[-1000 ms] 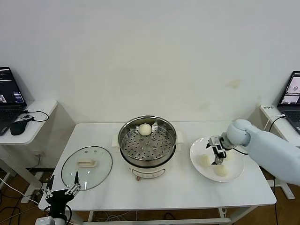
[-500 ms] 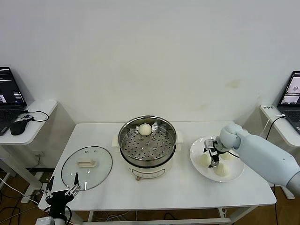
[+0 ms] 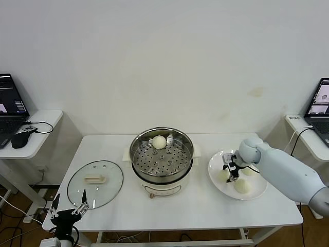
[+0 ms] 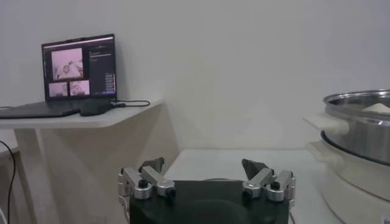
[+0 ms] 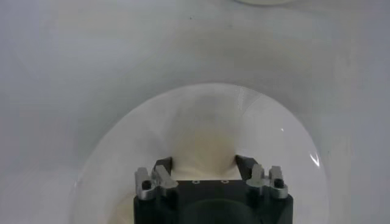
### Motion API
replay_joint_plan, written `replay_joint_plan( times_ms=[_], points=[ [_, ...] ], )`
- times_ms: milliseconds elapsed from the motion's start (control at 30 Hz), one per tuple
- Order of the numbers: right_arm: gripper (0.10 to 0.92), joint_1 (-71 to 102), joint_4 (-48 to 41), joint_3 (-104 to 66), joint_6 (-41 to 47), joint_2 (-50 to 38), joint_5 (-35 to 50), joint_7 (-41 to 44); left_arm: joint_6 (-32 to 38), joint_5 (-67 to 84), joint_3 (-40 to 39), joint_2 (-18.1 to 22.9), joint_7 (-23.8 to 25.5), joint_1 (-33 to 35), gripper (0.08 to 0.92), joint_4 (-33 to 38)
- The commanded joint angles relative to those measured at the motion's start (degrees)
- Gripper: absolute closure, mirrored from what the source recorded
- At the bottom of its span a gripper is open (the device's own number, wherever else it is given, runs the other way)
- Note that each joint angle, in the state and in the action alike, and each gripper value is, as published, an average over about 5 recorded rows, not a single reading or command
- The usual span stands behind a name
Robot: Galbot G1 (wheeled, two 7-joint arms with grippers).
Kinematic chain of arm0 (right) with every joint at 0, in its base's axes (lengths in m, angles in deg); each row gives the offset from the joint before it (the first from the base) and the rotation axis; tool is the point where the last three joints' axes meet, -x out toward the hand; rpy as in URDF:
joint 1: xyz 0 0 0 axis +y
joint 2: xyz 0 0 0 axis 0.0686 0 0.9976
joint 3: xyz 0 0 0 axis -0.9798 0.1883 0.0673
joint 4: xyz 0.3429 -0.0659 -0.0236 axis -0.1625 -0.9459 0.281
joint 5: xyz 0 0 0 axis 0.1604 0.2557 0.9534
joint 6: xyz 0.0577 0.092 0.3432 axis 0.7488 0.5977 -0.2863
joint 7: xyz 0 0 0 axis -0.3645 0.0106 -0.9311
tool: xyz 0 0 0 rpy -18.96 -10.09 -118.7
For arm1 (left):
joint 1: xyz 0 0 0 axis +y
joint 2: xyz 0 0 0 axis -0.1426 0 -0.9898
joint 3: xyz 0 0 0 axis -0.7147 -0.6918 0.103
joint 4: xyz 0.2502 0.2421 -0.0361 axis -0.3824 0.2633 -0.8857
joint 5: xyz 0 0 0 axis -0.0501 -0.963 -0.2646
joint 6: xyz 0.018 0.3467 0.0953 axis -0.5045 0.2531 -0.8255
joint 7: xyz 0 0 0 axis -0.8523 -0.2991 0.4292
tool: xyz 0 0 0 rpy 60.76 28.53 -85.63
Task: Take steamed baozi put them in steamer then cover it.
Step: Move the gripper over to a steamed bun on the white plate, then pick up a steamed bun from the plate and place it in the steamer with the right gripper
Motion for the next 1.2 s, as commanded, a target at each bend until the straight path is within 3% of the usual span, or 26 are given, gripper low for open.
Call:
replay_joint_plan(
  times_ms=[33, 300, 500, 700, 967, 1200],
  points=[
    [0.427, -3.1, 2.2, 1.8, 0.2, -1.4, 1.6, 0.6, 0.0, 0.1, 0.1, -0.1, 0.0, 0.0, 0.177, 0.3],
    [0.422, -17.8, 9.9, 9.3, 3.1, -7.5, 10.8, 0.9, -0.2, 0.1, -0.5, -0.6, 0.1, -0.5, 0.177, 1.0],
    [0.414, -31.9, 14.0, 17.6, 6.3, -7.2, 20.0, -0.1, -0.6, 0.2, -0.7, -1.1, 0.2, -0.8, 0.177, 1.4],
    [0.406, -41.8, 15.7, 23.2, 10.7, -0.7, 28.6, -2.5, -0.7, 0.4, -0.9, -1.2, 0.4, -1.2, 0.177, 1.6],
    [0.398, -42.4, 14.7, 24.9, 18.4, 11.5, 39.1, -7.3, -0.8, 0.6, -0.6, -1.6, 0.4, -1.5, 0.177, 1.8],
    [0.397, -35.9, 8.9, 25.6, 21.6, 22.7, 40.1, -10.0, -0.8, 0.8, 0.4, -1.8, 0.5, -1.0, 0.177, 2.3]
  ],
)
